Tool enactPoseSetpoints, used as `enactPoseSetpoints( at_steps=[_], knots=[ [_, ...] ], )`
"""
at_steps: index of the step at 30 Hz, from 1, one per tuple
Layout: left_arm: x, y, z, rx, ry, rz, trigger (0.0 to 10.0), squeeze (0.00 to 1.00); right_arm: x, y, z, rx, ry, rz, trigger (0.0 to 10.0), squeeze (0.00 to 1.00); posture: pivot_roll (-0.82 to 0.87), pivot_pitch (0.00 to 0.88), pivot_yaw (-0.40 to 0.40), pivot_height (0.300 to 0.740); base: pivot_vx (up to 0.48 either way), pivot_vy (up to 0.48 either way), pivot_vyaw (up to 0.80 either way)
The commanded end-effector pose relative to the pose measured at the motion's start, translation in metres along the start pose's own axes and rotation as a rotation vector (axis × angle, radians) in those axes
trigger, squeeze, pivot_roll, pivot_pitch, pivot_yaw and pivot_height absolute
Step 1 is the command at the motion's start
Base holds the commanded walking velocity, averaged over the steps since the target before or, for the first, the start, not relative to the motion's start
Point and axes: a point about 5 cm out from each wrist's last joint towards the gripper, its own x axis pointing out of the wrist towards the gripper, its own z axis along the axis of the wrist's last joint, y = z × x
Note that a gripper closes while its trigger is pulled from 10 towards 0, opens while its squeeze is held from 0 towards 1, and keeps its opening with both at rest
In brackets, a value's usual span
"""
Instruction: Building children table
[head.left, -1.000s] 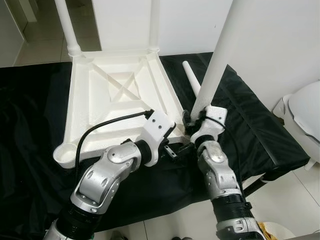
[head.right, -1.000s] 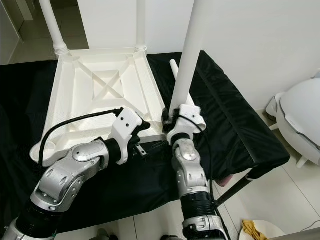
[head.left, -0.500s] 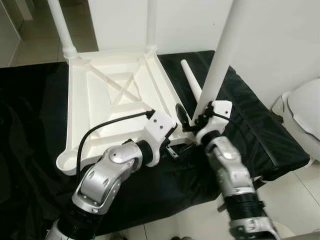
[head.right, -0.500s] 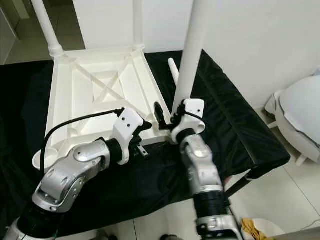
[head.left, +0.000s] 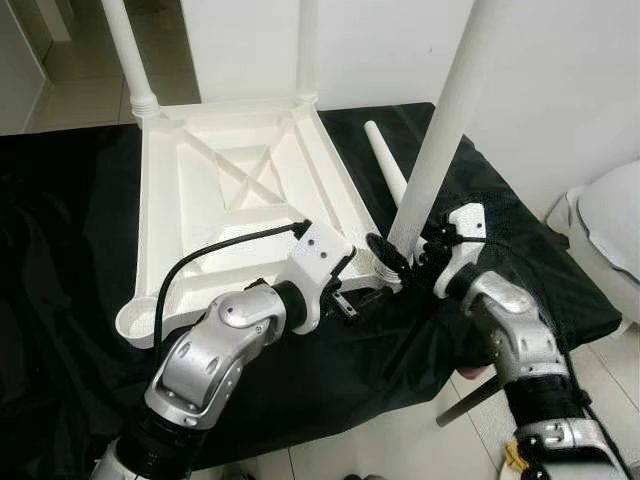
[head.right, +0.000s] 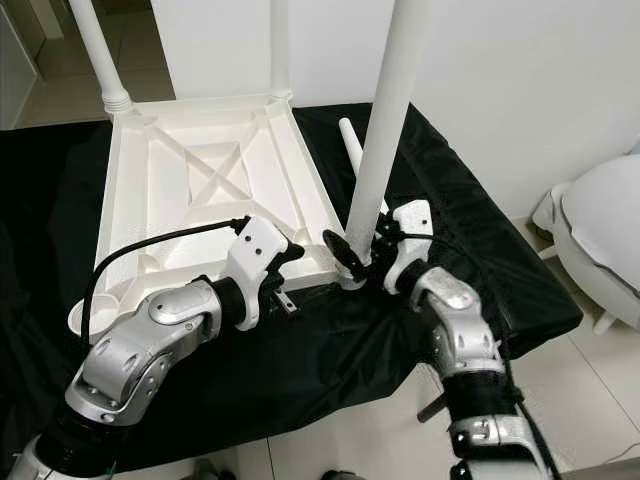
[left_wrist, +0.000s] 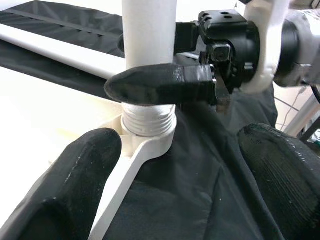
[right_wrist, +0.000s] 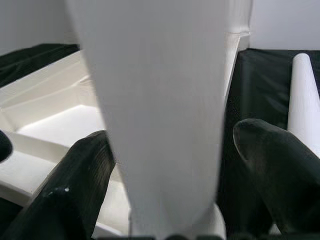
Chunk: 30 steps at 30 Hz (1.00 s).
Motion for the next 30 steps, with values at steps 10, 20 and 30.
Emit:
enactPoseSetpoints(
  at_steps=[10,20,30],
  knots=[
    [-0.002,0.002,-0.001,-0.001,0.004,0.008,10.0,0.00,-0.003,-0.009,-0.006,0.024,0.010,0.050,0.0,0.00,-0.02,0.071,-0.008,0.740,0.000,0.000,0.00],
    [-0.001,0.002,0.001,-0.002,0.001,0.011,10.0,0.00,0.000,-0.006,-0.008,0.029,0.015,0.063,4.3,0.00,-0.02,0.083,-0.011,0.740,0.000,0.000,0.00],
    [-0.001,0.001,0.001,-0.006,-0.002,0.015,10.0,0.00,0.013,0.003,-0.009,0.051,0.023,-0.169,10.0,0.00,-0.02,0.093,-0.015,0.740,0.000,0.000,0.00]
  ],
)
